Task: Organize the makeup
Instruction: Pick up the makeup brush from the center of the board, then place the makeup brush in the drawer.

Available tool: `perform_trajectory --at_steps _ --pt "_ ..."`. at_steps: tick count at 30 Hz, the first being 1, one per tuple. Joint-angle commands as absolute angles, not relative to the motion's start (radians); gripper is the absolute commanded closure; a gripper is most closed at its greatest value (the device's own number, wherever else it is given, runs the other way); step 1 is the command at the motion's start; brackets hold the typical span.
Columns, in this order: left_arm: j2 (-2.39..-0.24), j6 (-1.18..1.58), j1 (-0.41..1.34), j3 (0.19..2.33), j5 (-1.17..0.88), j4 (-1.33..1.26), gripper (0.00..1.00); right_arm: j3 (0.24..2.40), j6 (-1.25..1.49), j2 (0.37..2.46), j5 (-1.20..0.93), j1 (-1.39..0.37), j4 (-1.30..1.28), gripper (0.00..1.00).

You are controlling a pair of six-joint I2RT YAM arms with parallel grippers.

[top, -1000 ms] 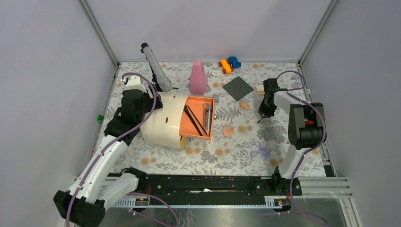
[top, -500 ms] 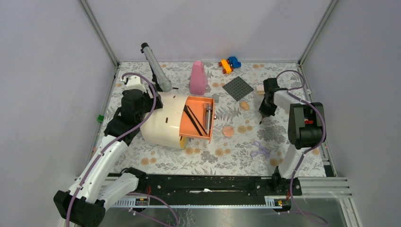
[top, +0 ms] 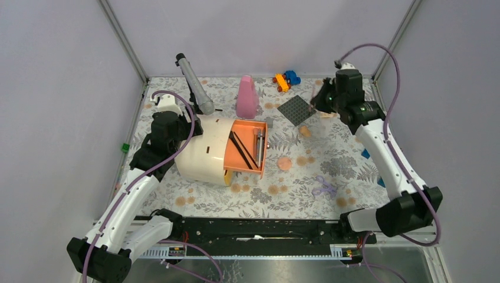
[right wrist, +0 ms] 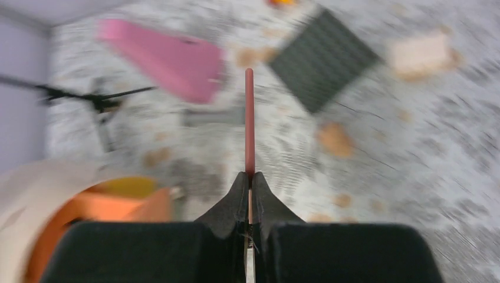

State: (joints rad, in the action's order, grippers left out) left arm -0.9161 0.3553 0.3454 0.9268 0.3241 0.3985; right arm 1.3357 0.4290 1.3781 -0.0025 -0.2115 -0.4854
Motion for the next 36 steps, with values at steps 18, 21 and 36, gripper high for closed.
perform_trajectory --at_steps 18,21,36 --pt "-0.910 0.333 0.339 0.923 0.308 0.423 0.24 1.835 0.324 1.649 0.043 -0.921 -0.751 1.00" --pt "-0.908 0.333 0.339 0.923 0.308 0.423 0.24 1.835 0.337 1.672 0.112 -0.943 -0.770 1.00" --pt "-0.906 0.334 0.339 0.923 0.307 0.423 0.24 1.838 0.328 1.728 0.158 -0.966 -0.861 0.99"
